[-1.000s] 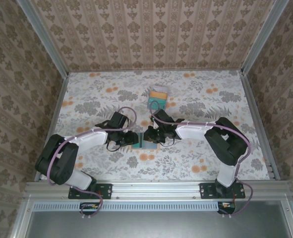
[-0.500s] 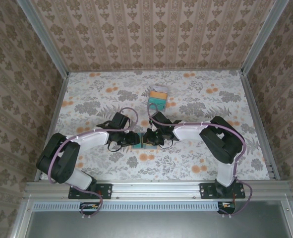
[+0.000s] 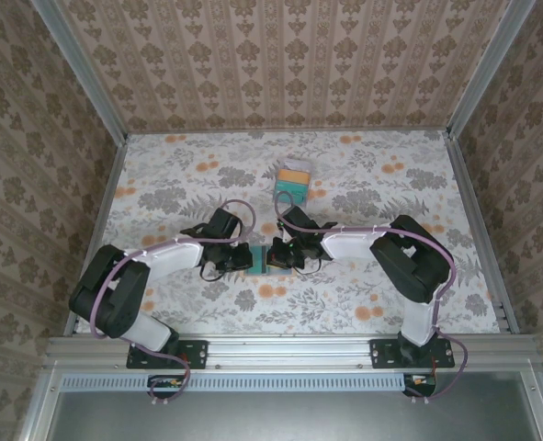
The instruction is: Take the credit cards out of the card holder
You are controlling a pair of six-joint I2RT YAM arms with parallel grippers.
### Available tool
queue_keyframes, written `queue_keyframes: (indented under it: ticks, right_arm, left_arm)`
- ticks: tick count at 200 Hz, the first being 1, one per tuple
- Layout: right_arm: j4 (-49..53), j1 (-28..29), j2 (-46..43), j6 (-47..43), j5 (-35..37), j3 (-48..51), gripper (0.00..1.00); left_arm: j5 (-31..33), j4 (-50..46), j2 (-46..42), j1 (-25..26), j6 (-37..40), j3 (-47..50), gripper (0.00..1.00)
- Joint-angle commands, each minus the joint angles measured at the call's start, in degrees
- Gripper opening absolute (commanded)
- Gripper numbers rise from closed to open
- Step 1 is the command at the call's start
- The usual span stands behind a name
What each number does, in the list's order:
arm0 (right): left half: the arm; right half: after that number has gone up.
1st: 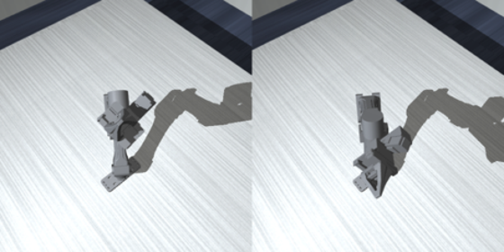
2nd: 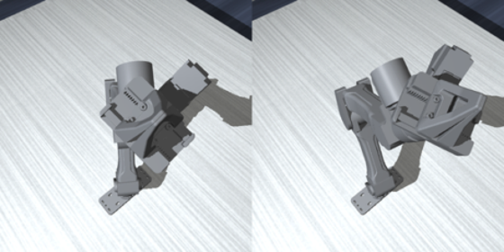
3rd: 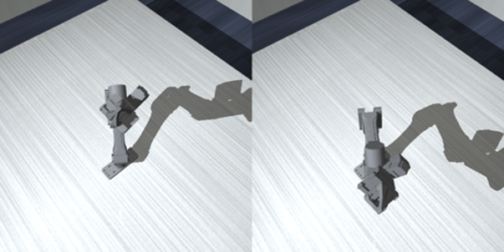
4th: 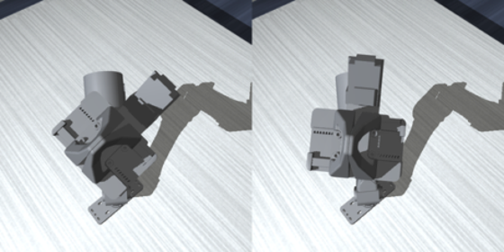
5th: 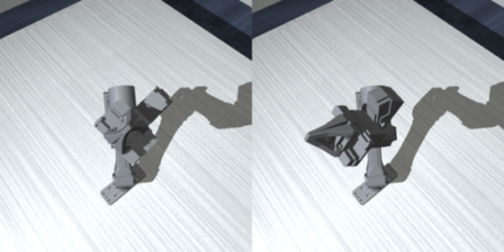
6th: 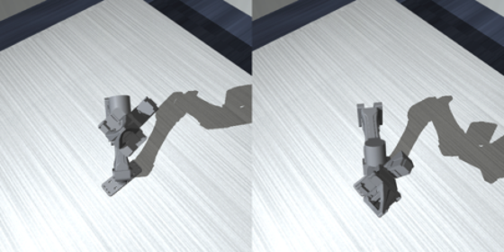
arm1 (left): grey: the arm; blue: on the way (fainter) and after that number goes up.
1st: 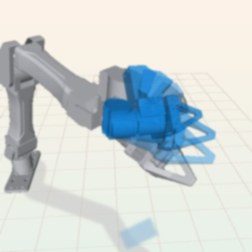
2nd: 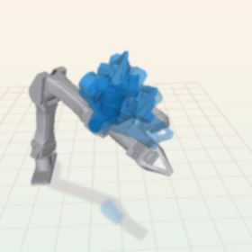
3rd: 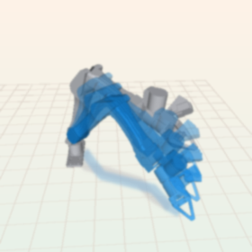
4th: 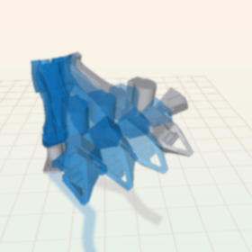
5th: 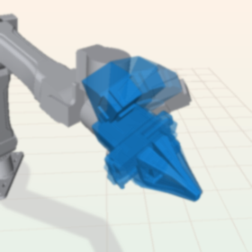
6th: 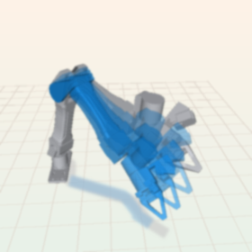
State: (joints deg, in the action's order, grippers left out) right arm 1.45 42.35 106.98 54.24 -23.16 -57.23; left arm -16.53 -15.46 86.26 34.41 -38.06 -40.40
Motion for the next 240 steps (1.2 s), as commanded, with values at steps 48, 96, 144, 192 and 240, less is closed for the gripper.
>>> queue_keyframes:
  ticks: [48, 96, 144, 192, 240]
  right_arm:
    - [0.0, -2.4, -4.0, -0.3, 0.9, 4.2, 0.0]
    - [-1.6, -3.7, -5.2, -1.2, -0.9, 5.1, 0.0]
    - [-3.6, -2.4, -3.5, -1.5, -2.0, 2.0, 0.13]
    - [-2.2, -1.7, 0.1, -1.6, -2.7, -0.2, 0.14]
    - [-0.8, -1.6, 1.3, -1.9, -2.6, -0.4, 0.16]
  left_arm:
    - [3.7, -5.9, 3.1, -0.8, -1.2, 0.1, 0.0]
    - [2.9, -5.4, 3.3, -0.8, -1.3, -0.2, 0.0]
    - [2.0, -4.9, 3.5, -0.8, -1.2, -0.4, 0.0]
    - [1.8, -5.3, 3.7, -0.8, -0.9, -0.8, 0.0]
    - [1.7, -5.4, 3.8, -0.8, -0.8, -1.2, 0.01]
